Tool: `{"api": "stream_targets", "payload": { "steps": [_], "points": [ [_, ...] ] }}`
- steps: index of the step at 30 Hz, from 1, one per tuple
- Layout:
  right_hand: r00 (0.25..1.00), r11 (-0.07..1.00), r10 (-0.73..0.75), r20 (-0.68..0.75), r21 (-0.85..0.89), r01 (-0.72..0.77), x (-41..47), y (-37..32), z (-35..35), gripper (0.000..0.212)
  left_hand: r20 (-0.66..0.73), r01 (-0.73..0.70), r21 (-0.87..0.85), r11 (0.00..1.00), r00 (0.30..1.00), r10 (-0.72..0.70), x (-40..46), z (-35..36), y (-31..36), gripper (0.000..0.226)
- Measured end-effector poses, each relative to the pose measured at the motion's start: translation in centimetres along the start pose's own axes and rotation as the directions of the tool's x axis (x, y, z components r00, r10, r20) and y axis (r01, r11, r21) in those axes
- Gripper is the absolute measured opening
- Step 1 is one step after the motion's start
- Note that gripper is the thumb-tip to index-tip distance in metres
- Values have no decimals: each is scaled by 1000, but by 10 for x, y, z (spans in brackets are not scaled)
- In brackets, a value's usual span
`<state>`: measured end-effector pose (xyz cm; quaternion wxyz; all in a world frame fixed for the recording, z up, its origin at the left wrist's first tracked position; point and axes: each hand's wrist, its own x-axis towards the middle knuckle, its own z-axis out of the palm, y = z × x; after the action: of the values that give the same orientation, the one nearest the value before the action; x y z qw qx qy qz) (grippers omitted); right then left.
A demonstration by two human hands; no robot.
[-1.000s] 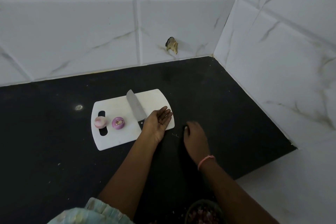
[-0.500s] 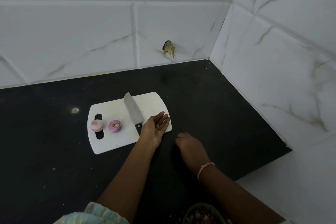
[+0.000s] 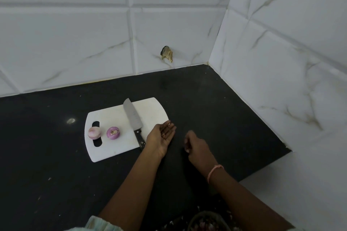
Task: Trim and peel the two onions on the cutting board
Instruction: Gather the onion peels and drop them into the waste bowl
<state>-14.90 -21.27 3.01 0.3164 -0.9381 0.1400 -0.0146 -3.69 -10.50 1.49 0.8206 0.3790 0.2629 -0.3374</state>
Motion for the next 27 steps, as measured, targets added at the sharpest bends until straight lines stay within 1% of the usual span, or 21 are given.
{"api": "stream_targets", "payload": {
  "steps": [1, 2, 3, 4, 6, 8, 10, 13, 15, 16, 17, 19, 21, 23, 24, 25, 26, 27],
  "points": [
    [993, 984, 95, -64, 156, -84, 1, -1, -4, 32, 9, 6, 20, 1000, 1000, -7, -4, 3, -6, 34],
    [976, 947, 173, -133, 295, -128, 0, 0, -9, 36, 20, 16, 39, 999, 1000, -17, -10, 8, -13, 33],
    [956, 918, 216, -197, 375, -130, -2, -3, -15, 39, 27, 23, 57, 998, 999, -24, -15, 12, -20, 32],
    [939, 904, 220, -265, 417, -94, -6, -3, -22, 41, 45, 29, 73, 997, 998, -32, -22, 18, -29, 31],
    [918, 907, 172, -359, 420, -6, -16, -5, -36, 39, 89, 54, 93, 994, 994, -62, -37, 27, -47, 30],
    [918, 935, 96, -384, 351, 49, -33, -3, -51, 34, 122, 104, 118, 987, 985, -119, -55, 37, -65, 27],
    [917, 964, 57, -395, 262, 53, -52, 3, -64, 33, 156, 149, 155, 977, 972, -173, -71, 46, -83, 24],
    [876, 983, 70, -477, 185, 22, -77, 17, -79, 30, 187, 184, 176, 967, 958, -216, -93, 58, -103, 26],
    [841, 987, 99, -532, 163, -13, -98, 33, -84, 19, 211, 191, 194, 962, 950, -231, -105, 63, -121, 26],
    [826, 986, 108, -553, 169, -16, -108, 41, -86, 16, 222, 196, 196, 961, 945, -239, -112, 67, -129, 25],
    [805, 975, 149, -574, 219, -25, -127, 53, -89, 19, 224, 227, 205, 952, 936, -271, -120, 71, -146, 24],
    [755, 925, 254, -604, 381, -7, -151, 64, -89, 24, 220, 240, 227, 944, 932, -289, -126, 70, -167, 26],
    [699, 871, 380, -606, 489, -49, -172, 80, -84, 22, 218, 239, 259, 936, 929, -298, -129, 65, -194, 32],
    [646, 799, 515, -563, 587, -125, -194, 112, -70, 22, 190, 264, 336, 904, 921, -340, -125, 54, -233, 36],
    [630, 751, 566, -532, 647, -129, -203, 128, -61, 22, 166, 276, 372, 886, 920, -356, -121, 46, -249, 37],
    [593, 687, 638, -491, 712, -149, -212, 143, -50, 21, 144, 290, 391, 874, 918, -369, -114, 37, -266, 37],
    [560, 597, 710, -428, 787, -155, -221, 158, -39, 21, 119, 313, 421, 851, 912, -394, -105, 26, -284, 37],
    [520, 487, 786, -333, 853, -190, -231, 174, -23, 22, 92, 345, 454, 822, 899, -428, -98, 13, -303, 37]
  ]
}}
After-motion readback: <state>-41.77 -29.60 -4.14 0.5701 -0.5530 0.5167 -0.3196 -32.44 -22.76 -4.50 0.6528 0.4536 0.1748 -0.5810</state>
